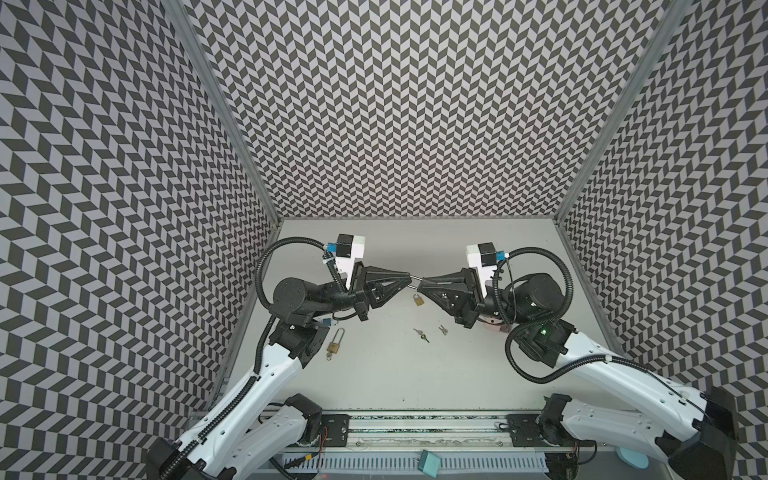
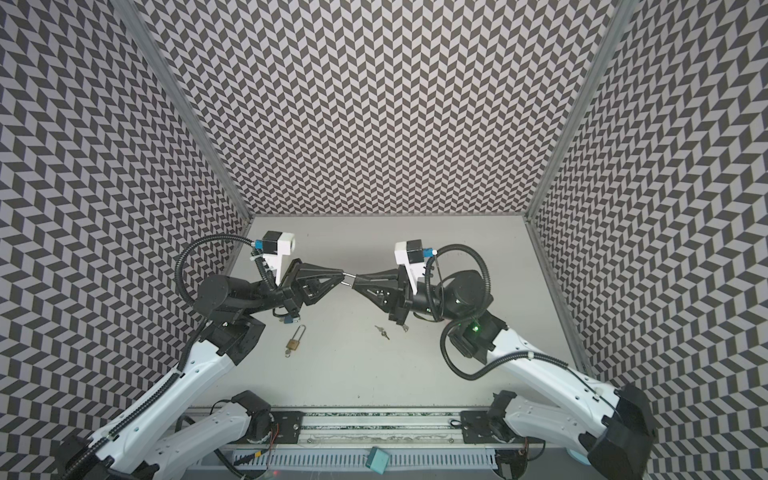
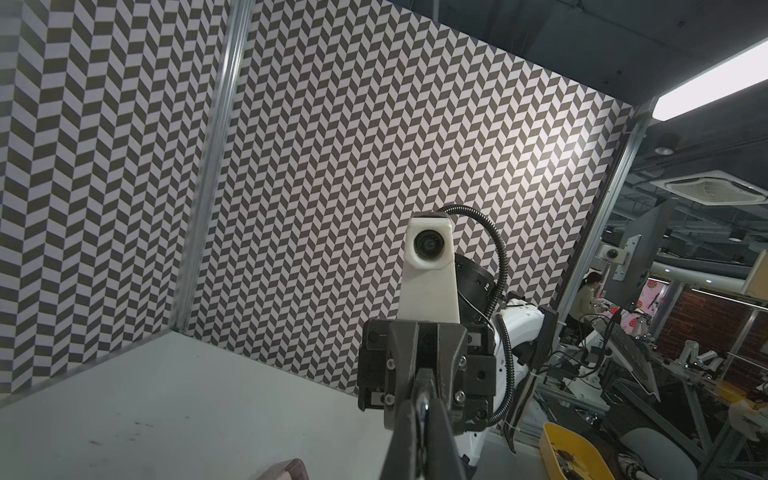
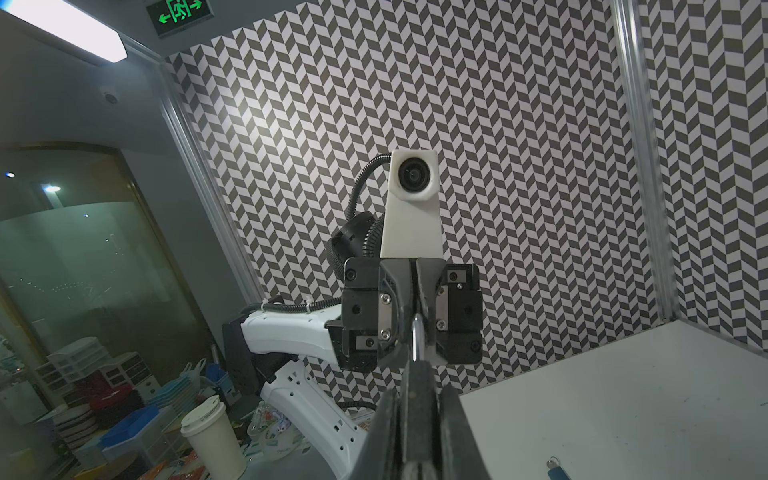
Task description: Lock with the key
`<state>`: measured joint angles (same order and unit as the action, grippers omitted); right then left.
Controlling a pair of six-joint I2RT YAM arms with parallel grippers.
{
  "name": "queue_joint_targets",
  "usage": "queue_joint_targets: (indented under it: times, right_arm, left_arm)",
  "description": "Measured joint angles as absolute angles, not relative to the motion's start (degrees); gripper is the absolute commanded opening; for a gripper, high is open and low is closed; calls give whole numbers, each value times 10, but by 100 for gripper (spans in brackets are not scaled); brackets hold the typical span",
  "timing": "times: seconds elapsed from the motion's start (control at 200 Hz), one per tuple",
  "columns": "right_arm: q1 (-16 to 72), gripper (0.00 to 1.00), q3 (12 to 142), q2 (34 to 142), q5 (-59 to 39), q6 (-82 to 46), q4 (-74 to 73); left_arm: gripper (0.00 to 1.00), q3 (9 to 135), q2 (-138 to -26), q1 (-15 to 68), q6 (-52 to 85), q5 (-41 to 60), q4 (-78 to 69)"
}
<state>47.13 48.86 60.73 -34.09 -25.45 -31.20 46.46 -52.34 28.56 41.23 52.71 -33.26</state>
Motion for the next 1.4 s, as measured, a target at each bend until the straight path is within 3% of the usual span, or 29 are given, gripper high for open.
queue_joint_targets:
  times: [0.29, 0.686, 1.192, 1.212, 1.292, 1.357, 1.402]
  right_arm:
    - [471, 0, 488, 613, -349, -260, -327]
    - [459, 0, 524, 631, -381, -278, -361]
    - [469, 0, 490, 604, -347, -239, -282]
    - [469, 4, 490, 604, -348, -236, -279]
    - [469, 39, 490, 603, -350, -224, -272]
    - [469, 55, 490, 599, -349, -207, -266]
    - [469, 60, 490, 590, -346, -194, -256]
  left_arm:
    - [0, 468, -535, 319, 395, 511, -322]
    - [0, 441, -557, 367, 388, 429, -446]
    - [0, 442, -539, 288, 406, 546, -356]
    - [0, 442, -539, 288, 406, 548, -354]
    - [0, 444, -539, 287, 406, 551, -348]
    - [0, 446, -539, 283, 406, 552, -337]
    - [0, 449, -539, 281, 403, 551, -325]
